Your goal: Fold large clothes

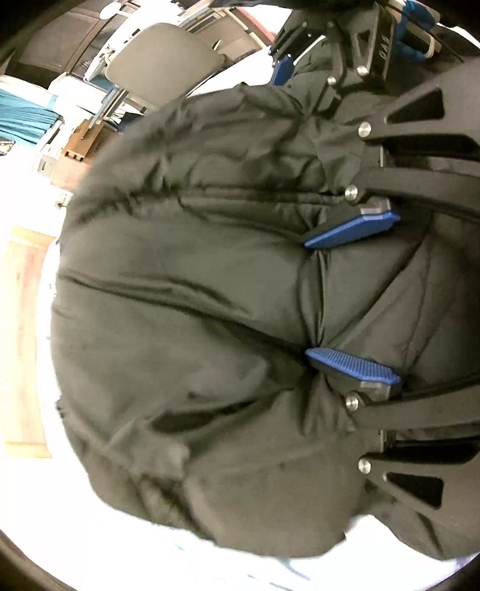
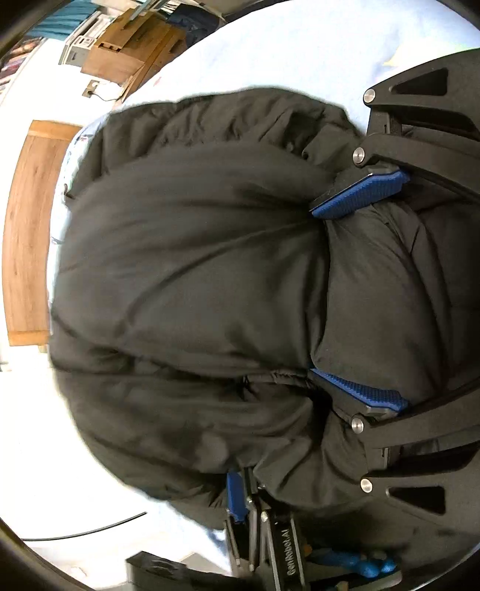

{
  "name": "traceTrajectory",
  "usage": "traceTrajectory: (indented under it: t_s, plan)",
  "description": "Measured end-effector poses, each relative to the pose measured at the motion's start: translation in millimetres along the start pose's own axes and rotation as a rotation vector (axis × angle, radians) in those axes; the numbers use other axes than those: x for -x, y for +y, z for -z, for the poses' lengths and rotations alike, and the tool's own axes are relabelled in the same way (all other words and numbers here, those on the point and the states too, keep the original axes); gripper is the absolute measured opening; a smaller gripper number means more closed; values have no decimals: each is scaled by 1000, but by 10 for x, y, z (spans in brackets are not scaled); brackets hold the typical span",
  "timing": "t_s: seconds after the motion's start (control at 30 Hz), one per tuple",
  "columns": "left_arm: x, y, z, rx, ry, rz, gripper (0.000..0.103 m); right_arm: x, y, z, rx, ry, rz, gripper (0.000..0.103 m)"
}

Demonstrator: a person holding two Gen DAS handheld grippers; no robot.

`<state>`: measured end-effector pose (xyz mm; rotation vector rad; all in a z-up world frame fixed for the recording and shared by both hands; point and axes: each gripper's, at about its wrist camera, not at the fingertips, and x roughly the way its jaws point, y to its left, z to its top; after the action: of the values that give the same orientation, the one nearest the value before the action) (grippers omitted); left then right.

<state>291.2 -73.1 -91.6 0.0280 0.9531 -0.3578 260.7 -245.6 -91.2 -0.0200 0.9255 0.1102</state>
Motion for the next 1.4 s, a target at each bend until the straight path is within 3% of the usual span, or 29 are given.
traceTrajectory:
  t_s: [0.1, 0.17, 0.37, 0.63, 0.83, 1.07, 1.4]
  plan:
    - [224, -86, 92, -12, -41, -30, 55, 317, 57, 38, 4, -53, 7, 77]
    - [222, -129, 200, -12, -25, -58, 55, 486, 113, 124, 1, -80, -1, 77]
    - [121, -249, 315, -22, 18, -87, 55, 279, 114, 377, -31, 18, 23, 77]
    - [814, -402, 346, -29, -78, -157, 55, 693, 241, 243, -38, -26, 34, 77]
    - [1407, -541, 481, -50, -152, -183, 55, 1259, 332, 455, -61, -82, 40, 77]
    - [2029, -584, 703, -64, -223, -222, 55, 1816, 156, 664, -89, -122, 86, 77]
    - [2563, -577, 986, -66, -277, -278, 55, 2351, 70, 986, -133, -163, 134, 77]
